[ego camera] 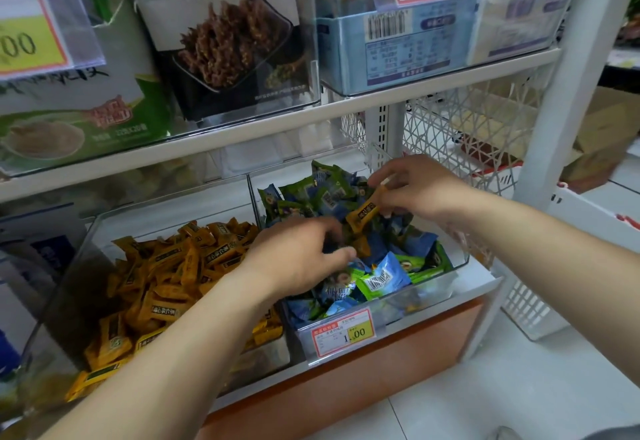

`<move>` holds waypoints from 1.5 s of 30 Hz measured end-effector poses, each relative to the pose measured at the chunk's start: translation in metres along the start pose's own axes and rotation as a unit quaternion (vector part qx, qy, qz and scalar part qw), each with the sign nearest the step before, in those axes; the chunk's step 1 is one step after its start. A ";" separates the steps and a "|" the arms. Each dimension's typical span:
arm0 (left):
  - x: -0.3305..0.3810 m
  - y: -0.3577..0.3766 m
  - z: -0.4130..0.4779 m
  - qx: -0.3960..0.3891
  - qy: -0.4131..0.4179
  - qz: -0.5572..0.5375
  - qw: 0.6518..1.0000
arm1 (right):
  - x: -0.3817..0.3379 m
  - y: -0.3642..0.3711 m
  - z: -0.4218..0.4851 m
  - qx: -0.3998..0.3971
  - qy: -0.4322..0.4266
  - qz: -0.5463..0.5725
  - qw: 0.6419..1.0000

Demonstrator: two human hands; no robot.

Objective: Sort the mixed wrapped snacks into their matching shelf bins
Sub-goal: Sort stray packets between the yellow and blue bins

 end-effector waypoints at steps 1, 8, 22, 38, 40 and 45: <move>-0.001 -0.002 0.002 0.018 -0.011 -0.010 1.000 | 0.001 0.000 0.000 0.002 0.007 -0.004 1.000; 0.009 -0.021 0.011 0.122 -0.006 -0.205 0.971 | -0.023 -0.004 0.000 0.044 -0.067 0.041 0.996; -0.043 -0.028 -0.003 0.087 -0.045 -0.142 0.985 | 0.022 0.063 0.002 -0.121 0.004 -0.248 0.961; -0.038 -0.043 -0.008 0.171 -0.027 -0.300 0.938 | -0.024 0.034 -0.005 -0.068 -0.052 -0.020 0.996; -0.029 -0.044 -0.008 0.175 -0.006 -0.364 0.915 | -0.037 0.032 -0.010 -0.064 -0.059 0.133 0.987; -0.013 -0.037 -0.010 0.130 -0.004 -0.538 0.833 | -0.046 0.033 -0.018 -0.039 -0.050 0.288 0.956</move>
Point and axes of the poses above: each hand's wrist, its own z-axis towards the middle knuckle, its own y-axis out of the palm, x = y × z, the point moved 10 cm from there along z, towards the middle knuckle, and after that the axes turned 1 degree about -x, right-handed, at the moved point
